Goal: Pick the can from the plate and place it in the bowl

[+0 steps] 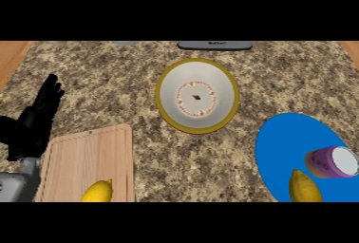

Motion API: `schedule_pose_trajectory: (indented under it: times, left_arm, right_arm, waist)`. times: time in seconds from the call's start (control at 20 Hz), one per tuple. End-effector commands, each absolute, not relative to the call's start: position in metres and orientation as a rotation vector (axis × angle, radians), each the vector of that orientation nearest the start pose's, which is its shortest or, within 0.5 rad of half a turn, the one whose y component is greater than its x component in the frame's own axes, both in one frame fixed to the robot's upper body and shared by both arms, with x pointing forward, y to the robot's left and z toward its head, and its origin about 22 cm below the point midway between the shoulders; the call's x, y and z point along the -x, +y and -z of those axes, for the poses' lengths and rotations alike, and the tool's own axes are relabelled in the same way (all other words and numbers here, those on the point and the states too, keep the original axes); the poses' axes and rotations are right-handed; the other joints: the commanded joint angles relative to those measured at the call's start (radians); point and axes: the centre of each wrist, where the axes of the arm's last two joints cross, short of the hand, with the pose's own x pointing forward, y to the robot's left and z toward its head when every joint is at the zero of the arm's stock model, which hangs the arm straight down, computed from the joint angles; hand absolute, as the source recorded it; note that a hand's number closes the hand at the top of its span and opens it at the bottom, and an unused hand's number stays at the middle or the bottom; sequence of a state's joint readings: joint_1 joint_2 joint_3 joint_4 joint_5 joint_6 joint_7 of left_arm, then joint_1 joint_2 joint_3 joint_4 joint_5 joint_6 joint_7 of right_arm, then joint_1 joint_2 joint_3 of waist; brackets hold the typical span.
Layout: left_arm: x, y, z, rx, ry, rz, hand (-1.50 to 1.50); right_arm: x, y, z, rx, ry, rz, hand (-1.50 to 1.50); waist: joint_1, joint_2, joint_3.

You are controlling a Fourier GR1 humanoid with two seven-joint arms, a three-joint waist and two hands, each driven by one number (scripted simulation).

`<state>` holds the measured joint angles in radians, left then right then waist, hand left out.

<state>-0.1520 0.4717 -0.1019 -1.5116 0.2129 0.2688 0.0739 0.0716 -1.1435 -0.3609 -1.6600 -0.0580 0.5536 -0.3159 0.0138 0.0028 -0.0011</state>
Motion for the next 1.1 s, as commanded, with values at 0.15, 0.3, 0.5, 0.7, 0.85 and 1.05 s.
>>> schedule_pose_trajectory:
  times: [0.15,0.3,0.5,0.7,0.85,1.05]
  left_arm:
    - [-0.279,0.299,-0.061,-0.311,-1.582,0.087,0.00]
    - [-0.283,0.309,-0.060,-0.331,-1.579,0.092,0.00]
    - [-0.280,0.306,-0.057,-0.316,-1.570,0.070,0.00]
    - [-0.278,0.293,-0.057,-0.342,-1.589,0.069,0.00]
    - [-0.288,0.297,-0.055,-0.318,-1.586,0.082,0.00]
    - [-0.274,0.306,-0.055,-0.318,-1.576,0.085,0.00]
  right_arm:
    - [-0.246,-0.418,-0.253,0.552,-1.293,-1.389,-1.50]
    - [-0.251,-0.394,-0.236,0.507,-1.227,-1.467,-1.50]
    - [-0.265,-0.391,-0.209,0.424,-1.135,-1.526,-1.50]
    - [-0.263,-0.373,-0.225,0.448,-0.990,-1.616,-1.50]
    - [-0.278,-0.365,-0.194,0.419,-0.913,-1.651,-1.50]
    - [-0.279,-0.354,-0.183,0.503,-0.940,-1.679,-1.50]
  waist:
    - [0.022,0.004,0.001]
    - [0.011,0.003,0.001]
    - [0.010,0.002,0.001]
    - [-0.006,-0.003,0.001]
    - [0.005,0.002,0.001]
    - [-0.004,-0.002,0.001]
